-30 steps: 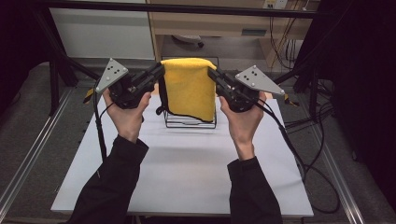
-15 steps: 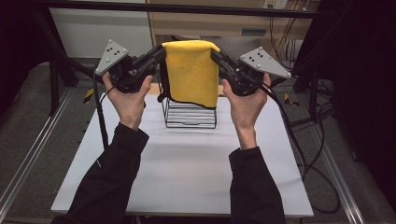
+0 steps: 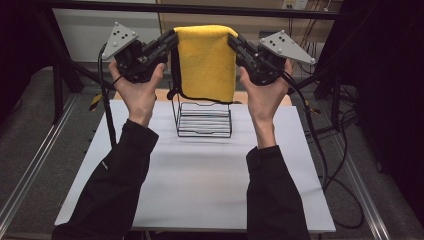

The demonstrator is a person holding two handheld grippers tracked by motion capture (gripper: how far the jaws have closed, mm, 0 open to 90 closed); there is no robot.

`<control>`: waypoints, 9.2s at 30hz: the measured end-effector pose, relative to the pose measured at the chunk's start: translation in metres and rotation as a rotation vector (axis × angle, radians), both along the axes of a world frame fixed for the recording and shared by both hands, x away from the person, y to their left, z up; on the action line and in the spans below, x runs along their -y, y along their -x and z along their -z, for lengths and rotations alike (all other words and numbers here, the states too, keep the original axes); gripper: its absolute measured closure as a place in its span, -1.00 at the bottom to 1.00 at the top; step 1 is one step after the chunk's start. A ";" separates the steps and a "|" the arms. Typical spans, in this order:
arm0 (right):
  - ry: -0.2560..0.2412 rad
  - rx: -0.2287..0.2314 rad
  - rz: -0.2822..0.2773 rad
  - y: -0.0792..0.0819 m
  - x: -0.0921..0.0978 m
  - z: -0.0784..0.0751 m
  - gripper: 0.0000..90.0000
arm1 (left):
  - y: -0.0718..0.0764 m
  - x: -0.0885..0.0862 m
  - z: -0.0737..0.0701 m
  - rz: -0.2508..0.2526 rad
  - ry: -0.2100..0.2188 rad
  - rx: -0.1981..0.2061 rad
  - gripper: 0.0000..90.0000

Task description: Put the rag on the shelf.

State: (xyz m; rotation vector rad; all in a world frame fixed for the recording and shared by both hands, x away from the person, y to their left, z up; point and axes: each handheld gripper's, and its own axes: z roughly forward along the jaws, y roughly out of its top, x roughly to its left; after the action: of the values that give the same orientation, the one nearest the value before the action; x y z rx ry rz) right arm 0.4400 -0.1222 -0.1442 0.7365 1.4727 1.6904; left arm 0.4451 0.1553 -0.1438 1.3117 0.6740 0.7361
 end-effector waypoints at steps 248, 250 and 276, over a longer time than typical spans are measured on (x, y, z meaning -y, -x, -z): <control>0.279 -0.658 -0.147 0.044 0.101 0.263 -0.87 | 0.044 -0.087 0.270 0.178 -0.493 -0.592 -0.86; 0.280 -0.674 -0.144 0.047 0.104 0.269 -0.88 | 0.047 -0.091 0.274 0.174 -0.498 -0.592 -0.86; 0.309 -0.732 -0.117 0.069 0.141 0.302 -0.90 | 0.065 -0.123 0.306 0.157 -0.497 -0.615 -0.84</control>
State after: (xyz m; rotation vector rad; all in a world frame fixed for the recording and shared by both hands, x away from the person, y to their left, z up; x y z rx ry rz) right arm 0.3709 -0.2635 -0.4461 1.1809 2.2480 1.2686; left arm 0.3802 0.2782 -0.4494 2.0623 0.8915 0.3702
